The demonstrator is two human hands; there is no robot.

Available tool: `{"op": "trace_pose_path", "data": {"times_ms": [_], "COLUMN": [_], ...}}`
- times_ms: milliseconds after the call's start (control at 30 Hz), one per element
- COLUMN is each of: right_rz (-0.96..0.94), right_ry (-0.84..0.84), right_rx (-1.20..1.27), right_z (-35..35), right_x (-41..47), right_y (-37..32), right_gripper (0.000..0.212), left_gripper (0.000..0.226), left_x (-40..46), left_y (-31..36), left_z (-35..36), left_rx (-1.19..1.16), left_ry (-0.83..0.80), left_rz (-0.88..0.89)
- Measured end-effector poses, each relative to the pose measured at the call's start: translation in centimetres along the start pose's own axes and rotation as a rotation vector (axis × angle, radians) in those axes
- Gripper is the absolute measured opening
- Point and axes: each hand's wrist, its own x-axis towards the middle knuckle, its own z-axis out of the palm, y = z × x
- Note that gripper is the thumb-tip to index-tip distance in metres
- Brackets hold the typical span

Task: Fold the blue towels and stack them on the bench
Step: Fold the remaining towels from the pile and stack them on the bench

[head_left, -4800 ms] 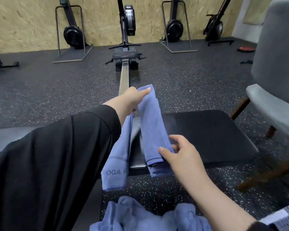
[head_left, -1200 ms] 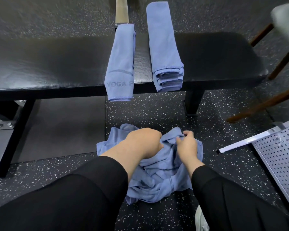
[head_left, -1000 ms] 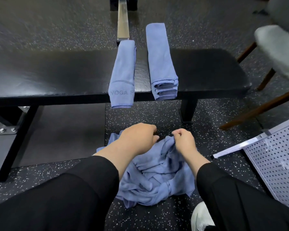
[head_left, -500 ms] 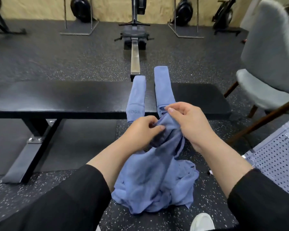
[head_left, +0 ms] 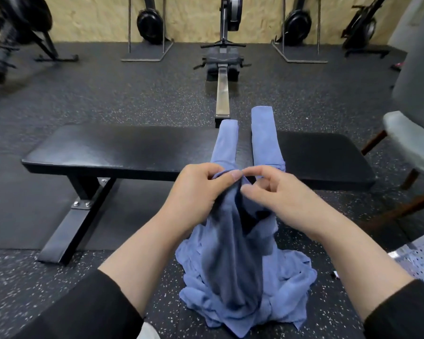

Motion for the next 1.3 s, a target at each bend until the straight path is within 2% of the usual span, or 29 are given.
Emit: {"op": "trace_pose_path", "data": {"times_ms": [67, 167, 300, 433, 500, 567, 633, 700, 767, 867, 967, 1100, 1300], "right_rz": [-0.051, -0.114, -0.104, -0.070, -0.053, -0.034, -0.024, -0.037, -0.033, -0.022, -0.028, -0.033, -0.015], "right_ry": [-0.084, -0.010, 0.014, 0.262, 0.343, 0.386, 0.345, 0.270, 0.276, 0.317, 0.262, 0.106, 0.104], "right_rx": [-0.088, -0.097, -0.062, 0.132, 0.181, 0.155, 0.079, -0.045, -0.157, -0.227, -0.187, -0.070, 0.150], "right_z": [0.7, 1.4, 1.7, 0.6, -0.2, -1.0, -1.7, -2.0, -1.9, -1.8, -1.2, 0.3, 0.4], "right_x": [0.5, 1.2, 1.7, 2.2, 2.3, 2.1, 1.8, 1.5, 1.4, 1.4, 1.1, 0.9, 0.6], "right_y": [0.2, 0.6, 0.9, 1.3, 1.6, 1.8, 2.1, 2.2, 2.5, 3.1, 2.9, 1.9, 1.7], "right_gripper": [0.030, 0.023, 0.048, 0.028, 0.024, 0.021, 0.025, 0.038, 0.044, 0.042, 0.030, 0.025, 0.014], "left_gripper": [0.052, 0.055, 0.054, 0.036, 0.034, 0.038, 0.037, 0.034, 0.033, 0.032, 0.027, 0.026, 0.032], "left_x": [0.4, 1.1, 1.8, 1.8, 1.5, 1.2, 1.2, 1.3, 1.5, 1.6, 1.5, 1.8, 1.5], "left_y": [0.0, 0.0, -0.4, -2.0, -3.3, -4.2, -4.5, -4.2, -3.7, -2.8, -1.9, -1.6, -0.6], "left_z": [0.5, 1.3, 1.6, 1.7, 1.7, 1.8, 1.7, 1.5, 1.4, 1.5, 2.1, 3.1, 3.2], "left_rx": [0.011, 0.023, -0.084, -0.150, 0.001, 0.122, 0.141, 0.103, 0.023, -0.045, -0.070, -0.176, -0.334], "left_ry": [-0.029, 0.001, 0.020, -0.261, -0.392, -0.444, -0.377, -0.278, -0.192, -0.111, -0.097, -0.036, 0.004], "left_rz": [-0.012, -0.047, -0.111, -0.219, -0.255, -0.231, -0.205, -0.194, -0.210, -0.196, -0.133, -0.171, -0.265]}}
